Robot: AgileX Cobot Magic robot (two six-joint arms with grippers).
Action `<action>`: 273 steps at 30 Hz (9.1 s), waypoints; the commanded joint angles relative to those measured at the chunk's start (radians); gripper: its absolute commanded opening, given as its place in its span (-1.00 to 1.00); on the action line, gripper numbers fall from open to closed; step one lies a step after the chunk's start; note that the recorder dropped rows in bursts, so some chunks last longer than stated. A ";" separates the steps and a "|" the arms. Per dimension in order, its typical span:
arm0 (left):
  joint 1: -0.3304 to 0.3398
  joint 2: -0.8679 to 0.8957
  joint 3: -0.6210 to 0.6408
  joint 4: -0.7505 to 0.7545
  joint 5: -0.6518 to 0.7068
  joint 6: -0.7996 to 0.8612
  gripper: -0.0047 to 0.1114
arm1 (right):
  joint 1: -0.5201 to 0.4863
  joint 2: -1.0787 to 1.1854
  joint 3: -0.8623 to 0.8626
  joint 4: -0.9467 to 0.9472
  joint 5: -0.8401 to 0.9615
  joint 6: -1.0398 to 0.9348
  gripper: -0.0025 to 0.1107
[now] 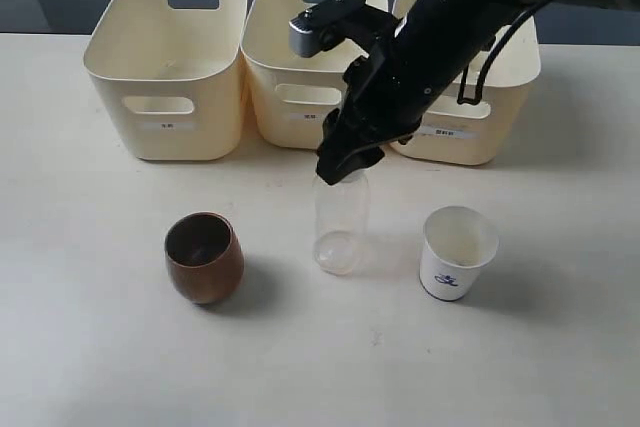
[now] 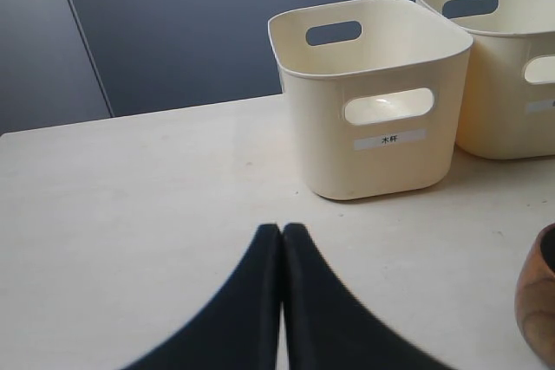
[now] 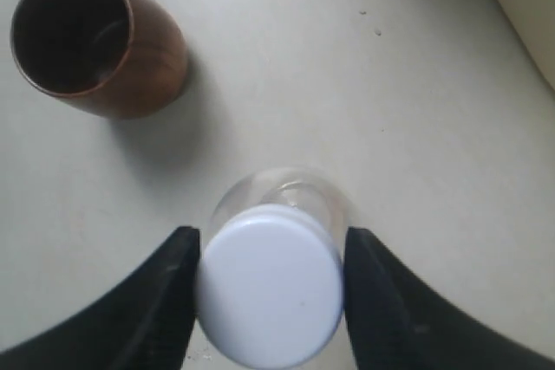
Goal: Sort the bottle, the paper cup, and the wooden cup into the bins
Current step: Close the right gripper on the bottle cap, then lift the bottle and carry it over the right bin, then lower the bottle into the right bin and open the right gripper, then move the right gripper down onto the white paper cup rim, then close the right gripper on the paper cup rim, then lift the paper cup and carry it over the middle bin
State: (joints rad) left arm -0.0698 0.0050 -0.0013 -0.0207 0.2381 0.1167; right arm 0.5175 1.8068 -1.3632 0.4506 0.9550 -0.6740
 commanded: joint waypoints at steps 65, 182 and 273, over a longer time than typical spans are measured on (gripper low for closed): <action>-0.004 -0.005 0.001 0.002 0.000 -0.002 -0.92 | -0.300 0.447 -0.763 -0.192 0.115 0.129 -0.97; -0.004 -0.005 0.001 0.002 0.000 -0.002 -0.92 | -0.002 -0.370 -0.084 -0.394 0.266 0.297 0.05; -0.004 -0.005 0.001 0.002 0.000 -0.002 -0.92 | 0.141 0.001 -0.464 -0.635 0.069 0.306 -0.97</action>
State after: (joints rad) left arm -0.0698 0.0050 -0.0013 -0.0207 0.2381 0.1167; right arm 0.6591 1.7361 -1.7705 -0.1548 1.0419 -0.3569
